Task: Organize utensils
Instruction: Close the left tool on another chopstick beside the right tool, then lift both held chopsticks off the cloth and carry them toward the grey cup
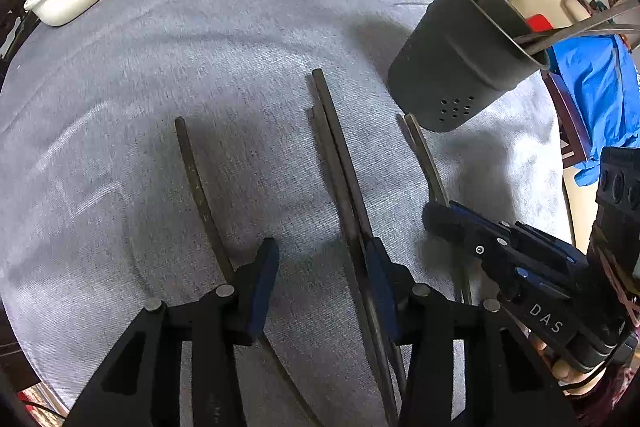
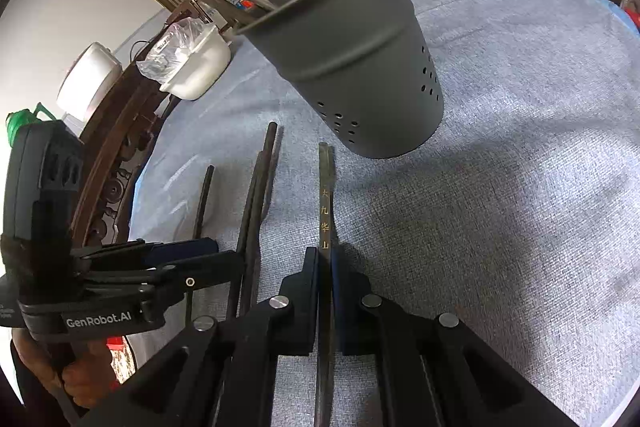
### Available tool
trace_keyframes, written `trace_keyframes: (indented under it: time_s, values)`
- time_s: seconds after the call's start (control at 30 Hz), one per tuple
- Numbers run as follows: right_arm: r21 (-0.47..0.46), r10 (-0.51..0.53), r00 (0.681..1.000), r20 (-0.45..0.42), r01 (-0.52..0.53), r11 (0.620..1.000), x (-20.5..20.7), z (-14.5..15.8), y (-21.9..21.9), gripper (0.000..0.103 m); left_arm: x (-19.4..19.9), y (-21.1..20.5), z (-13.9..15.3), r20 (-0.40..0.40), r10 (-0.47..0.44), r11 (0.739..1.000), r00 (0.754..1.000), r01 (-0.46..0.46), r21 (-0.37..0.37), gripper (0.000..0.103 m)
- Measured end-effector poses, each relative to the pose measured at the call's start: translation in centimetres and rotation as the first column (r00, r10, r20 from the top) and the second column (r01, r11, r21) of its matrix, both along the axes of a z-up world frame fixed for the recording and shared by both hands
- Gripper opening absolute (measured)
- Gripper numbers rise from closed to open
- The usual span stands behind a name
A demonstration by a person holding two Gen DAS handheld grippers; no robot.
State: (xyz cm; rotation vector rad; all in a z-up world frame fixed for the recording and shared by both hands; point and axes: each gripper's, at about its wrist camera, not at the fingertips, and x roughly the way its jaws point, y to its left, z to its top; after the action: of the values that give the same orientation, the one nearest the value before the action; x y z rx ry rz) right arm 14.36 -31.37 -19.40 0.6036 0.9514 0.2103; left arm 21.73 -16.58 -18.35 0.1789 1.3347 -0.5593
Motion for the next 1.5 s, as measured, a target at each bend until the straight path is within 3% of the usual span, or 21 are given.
trace_keyframes:
  time_s: [0.47, 0.77, 0.87, 0.93, 1.0, 1.5]
  values:
    - [-0.024, 0.005, 1.000, 0.003, -0.005, 1.000, 0.3, 0.1, 0.4, 0.008, -1.3, 1.6, -0.3, -0.034, 0.017, 1.000, 0.999, -0.017, -0.002, 0.043]
    - [-0.051, 0.056, 0.996, -0.073, -0.060, 0.997, 2.7, 0.7, 0.7, 0.011, 0.0, 0.6, -0.3, -0.061, 0.027, 1.000, 0.998, -0.027, 0.004, 0.043]
    - [-0.070, 0.055, 0.995, -0.084, -0.061, 0.996, 3.1, 0.8, 1.0, 0.011, 0.2, 0.4, -0.3, -0.063, 0.035, 0.999, 0.997, -0.035, 0.007, 0.033]
    - [-0.091, 0.058, 0.995, -0.084, -0.065, 0.994, 3.2, 1.0, 1.3, 0.011, 0.4, 0.4, -0.5, -0.071, 0.037, 0.999, 0.997, -0.038, -0.006, 0.016]
    - [-0.116, 0.064, 0.995, -0.077, -0.073, 0.991, 3.1, 1.1, 1.6, 0.011, 0.9, 0.7, -0.6, -0.078, 0.052, 0.998, 0.996, -0.053, -0.016, 0.012]
    - [-0.199, 0.058, 0.995, -0.076, -0.072, 0.977, 3.1, 1.4, 2.6, 0.010, 0.3, 4.4, -1.4, -0.091, 0.074, 0.995, 0.993, -0.080, -0.066, 0.010]
